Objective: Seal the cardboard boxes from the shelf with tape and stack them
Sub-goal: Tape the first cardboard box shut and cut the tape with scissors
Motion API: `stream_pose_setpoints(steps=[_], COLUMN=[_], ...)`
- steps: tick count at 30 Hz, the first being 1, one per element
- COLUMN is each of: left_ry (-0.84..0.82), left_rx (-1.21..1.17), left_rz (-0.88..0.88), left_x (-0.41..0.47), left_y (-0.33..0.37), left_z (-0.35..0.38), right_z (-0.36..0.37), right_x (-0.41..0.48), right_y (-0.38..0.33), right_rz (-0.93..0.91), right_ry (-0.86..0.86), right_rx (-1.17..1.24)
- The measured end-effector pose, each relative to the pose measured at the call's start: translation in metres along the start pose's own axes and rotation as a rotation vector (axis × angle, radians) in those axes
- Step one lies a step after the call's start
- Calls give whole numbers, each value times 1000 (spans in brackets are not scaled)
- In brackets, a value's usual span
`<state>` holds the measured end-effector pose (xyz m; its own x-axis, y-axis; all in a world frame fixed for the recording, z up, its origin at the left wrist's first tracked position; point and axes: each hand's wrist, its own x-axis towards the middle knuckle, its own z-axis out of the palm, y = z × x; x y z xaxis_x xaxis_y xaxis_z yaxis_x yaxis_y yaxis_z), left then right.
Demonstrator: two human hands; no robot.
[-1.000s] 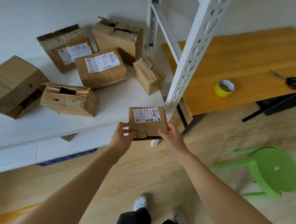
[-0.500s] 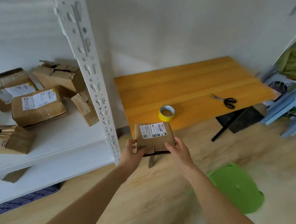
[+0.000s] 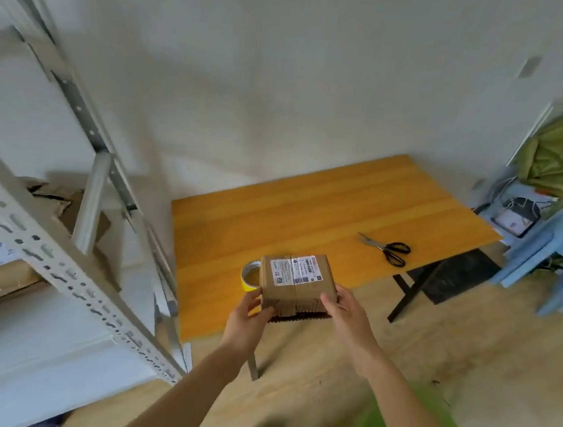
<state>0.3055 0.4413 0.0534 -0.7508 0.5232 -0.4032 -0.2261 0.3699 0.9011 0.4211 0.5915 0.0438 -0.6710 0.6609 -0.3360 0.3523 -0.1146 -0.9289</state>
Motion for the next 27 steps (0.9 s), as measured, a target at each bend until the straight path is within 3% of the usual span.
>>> stream_pose_setpoints(steps=[15,27], left_ry=[-57,-6], left_rx=[-98,-217], left_rz=[-128,-307], left_x=[179,241], left_y=[44,47], left_z=[34,28], right_z=[-32,-19], right_x=[177,260], right_y=[-43,-57], right_rz=[90,114], right_ry=[-7,-151], right_rx=[-58,-235])
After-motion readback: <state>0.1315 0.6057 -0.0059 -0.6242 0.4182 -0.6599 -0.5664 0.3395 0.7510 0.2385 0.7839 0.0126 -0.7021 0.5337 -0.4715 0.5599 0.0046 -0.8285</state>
